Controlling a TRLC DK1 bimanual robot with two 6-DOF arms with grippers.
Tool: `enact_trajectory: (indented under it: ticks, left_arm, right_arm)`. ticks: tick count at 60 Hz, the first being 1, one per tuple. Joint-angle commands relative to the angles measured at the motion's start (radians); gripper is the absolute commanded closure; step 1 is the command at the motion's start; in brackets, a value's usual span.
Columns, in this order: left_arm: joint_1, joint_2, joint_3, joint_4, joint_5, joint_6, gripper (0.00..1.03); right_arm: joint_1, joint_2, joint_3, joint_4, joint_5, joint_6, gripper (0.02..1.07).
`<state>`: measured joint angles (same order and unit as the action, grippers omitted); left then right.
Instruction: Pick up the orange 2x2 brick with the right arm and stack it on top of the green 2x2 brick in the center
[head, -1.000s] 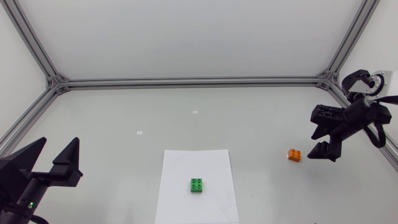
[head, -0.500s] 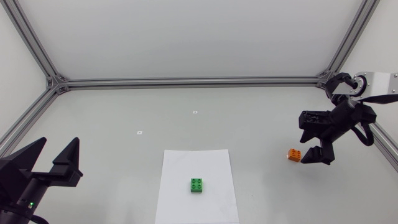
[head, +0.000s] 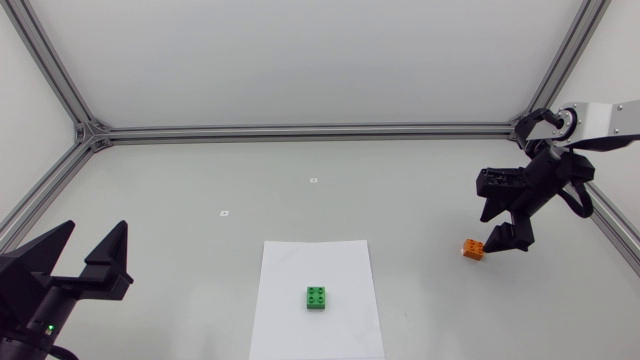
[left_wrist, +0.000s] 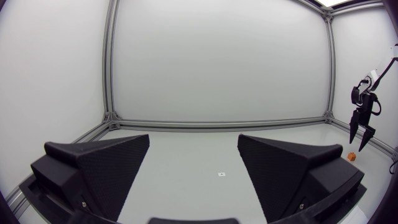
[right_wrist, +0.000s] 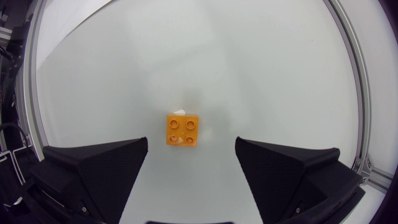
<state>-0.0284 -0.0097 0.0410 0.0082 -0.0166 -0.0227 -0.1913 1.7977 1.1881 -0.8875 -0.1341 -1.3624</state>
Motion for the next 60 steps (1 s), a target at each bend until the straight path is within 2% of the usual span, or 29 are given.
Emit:
enact_trajectory:
  ticks: [1,60]
  left_arm:
    - [-0.001,-0.004,-0.041,-0.011,0.003,0.006,0.04]
    - [-0.001,-0.004,-0.041,-0.011,0.003,0.006,0.04]
  right_arm:
    - [0.009,0.020,0.011,-0.019,-0.001,-0.020,0.07]
    - [0.020,0.086,-0.056,0.062,-0.004,-0.004,0.13]
